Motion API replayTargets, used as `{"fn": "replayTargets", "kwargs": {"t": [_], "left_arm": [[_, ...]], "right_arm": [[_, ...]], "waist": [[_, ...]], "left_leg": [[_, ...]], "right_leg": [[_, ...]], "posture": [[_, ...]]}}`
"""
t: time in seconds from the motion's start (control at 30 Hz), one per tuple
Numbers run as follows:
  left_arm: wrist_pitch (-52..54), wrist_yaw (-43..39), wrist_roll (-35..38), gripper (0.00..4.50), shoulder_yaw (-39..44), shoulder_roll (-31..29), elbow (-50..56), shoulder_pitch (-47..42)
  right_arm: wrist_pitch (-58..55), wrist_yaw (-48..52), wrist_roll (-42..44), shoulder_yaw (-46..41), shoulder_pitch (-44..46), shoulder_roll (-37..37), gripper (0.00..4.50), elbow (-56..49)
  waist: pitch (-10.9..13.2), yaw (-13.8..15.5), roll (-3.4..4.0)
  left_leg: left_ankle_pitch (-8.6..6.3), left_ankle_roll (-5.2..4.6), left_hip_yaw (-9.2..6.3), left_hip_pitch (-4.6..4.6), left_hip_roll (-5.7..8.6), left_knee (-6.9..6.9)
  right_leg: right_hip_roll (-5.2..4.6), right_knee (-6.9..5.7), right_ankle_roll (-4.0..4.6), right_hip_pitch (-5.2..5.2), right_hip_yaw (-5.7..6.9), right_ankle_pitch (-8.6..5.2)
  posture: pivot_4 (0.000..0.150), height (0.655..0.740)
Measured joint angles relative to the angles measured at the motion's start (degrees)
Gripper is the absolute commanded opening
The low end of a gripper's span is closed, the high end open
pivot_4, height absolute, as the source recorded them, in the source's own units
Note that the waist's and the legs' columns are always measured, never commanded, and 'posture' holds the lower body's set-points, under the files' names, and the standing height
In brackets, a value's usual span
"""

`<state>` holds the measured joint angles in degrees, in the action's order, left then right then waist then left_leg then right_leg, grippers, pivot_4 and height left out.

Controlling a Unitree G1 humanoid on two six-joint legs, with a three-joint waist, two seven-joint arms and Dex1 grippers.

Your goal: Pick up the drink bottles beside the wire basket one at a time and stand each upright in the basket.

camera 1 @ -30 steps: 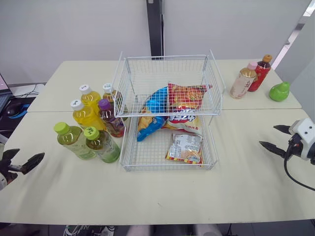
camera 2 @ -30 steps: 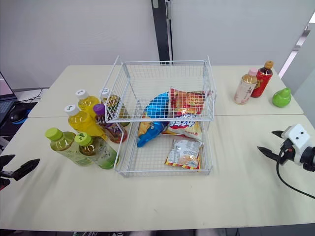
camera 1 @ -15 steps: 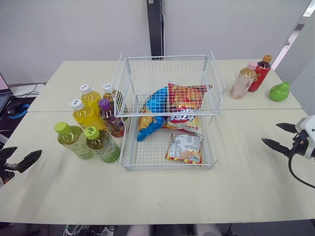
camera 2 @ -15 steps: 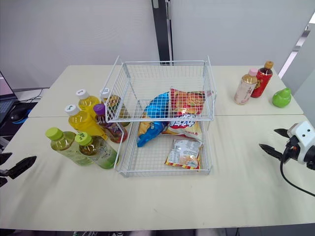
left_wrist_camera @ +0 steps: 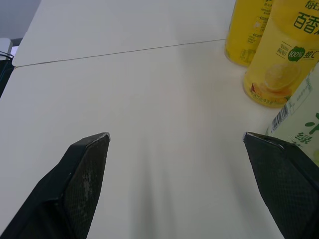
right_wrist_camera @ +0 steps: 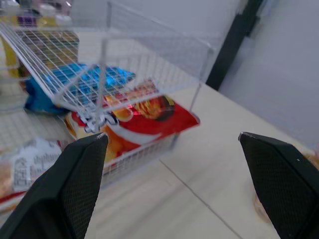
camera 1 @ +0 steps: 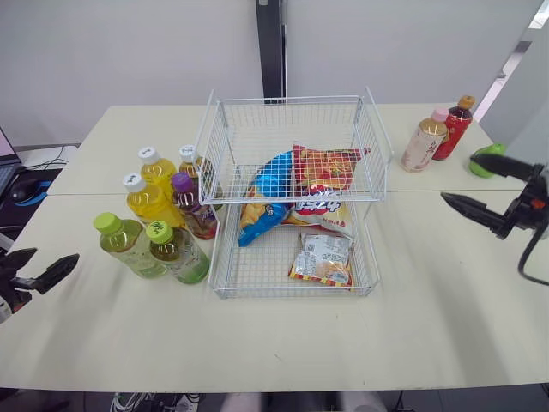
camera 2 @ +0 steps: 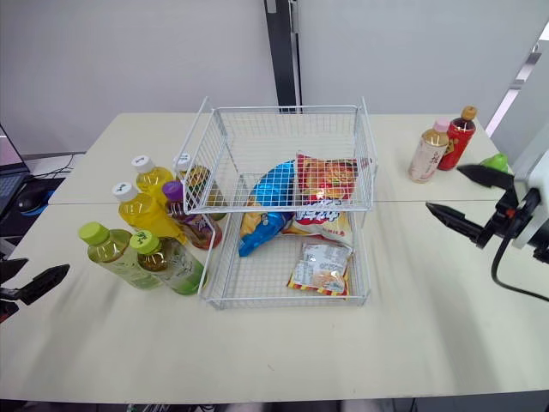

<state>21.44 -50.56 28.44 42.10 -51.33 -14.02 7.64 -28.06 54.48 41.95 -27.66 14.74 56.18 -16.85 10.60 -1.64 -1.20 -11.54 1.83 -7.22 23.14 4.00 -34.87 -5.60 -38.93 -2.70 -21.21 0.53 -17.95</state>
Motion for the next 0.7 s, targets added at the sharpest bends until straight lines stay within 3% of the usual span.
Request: {"fn": "replayTargets", "kwargs": {"t": [0.13,0.33,0.53,0.7], "left_arm": [[1.1,0.1,0.5,4.46,0.1,0.5,1.2,0.9],[4.6,-0.1,2.0,4.46,3.8,0.5,6.6,5.2],[13.5,-1.4,8.5,4.46,13.0,0.6,18.7,12.8],[23.1,0.0,17.1,4.46,18.7,0.4,29.1,13.3]], "right_arm": [[-5.9,0.3,8.0,2.6,8.8,3.0,4.50,-6.3],[-10.4,5.9,12.2,15.8,22.3,1.4,4.50,-6.7],[-10.2,10.6,10.6,21.5,24.1,-2.4,4.50,-3.9],[-8.2,12.5,7.6,24.5,24.0,-5.3,4.50,-3.3]], "waist": [[0.0,-0.1,-0.02],[0.0,-0.2,-0.17],[0.0,0.1,-0.24],[0.0,0.2,-0.23]], "left_leg": [[0.00,0.00,0.04,0.03,-0.17,0.00],[-0.04,0.07,0.15,0.15,-0.48,-0.01],[-0.08,0.13,0.10,0.37,-0.51,-0.03],[-0.07,0.14,0.10,0.37,-0.51,-0.05]], "right_leg": [[0.07,0.02,0.14,-0.09,0.06,0.06],[0.34,0.13,0.31,-0.24,0.01,0.16],[0.38,0.12,0.34,-0.46,0.06,0.18],[0.42,0.09,0.34,-0.47,0.06,0.18]], "posture": [[0.150,0.7400],[0.150,0.7400],[0.150,0.7400],[0.150,0.7400]]}}
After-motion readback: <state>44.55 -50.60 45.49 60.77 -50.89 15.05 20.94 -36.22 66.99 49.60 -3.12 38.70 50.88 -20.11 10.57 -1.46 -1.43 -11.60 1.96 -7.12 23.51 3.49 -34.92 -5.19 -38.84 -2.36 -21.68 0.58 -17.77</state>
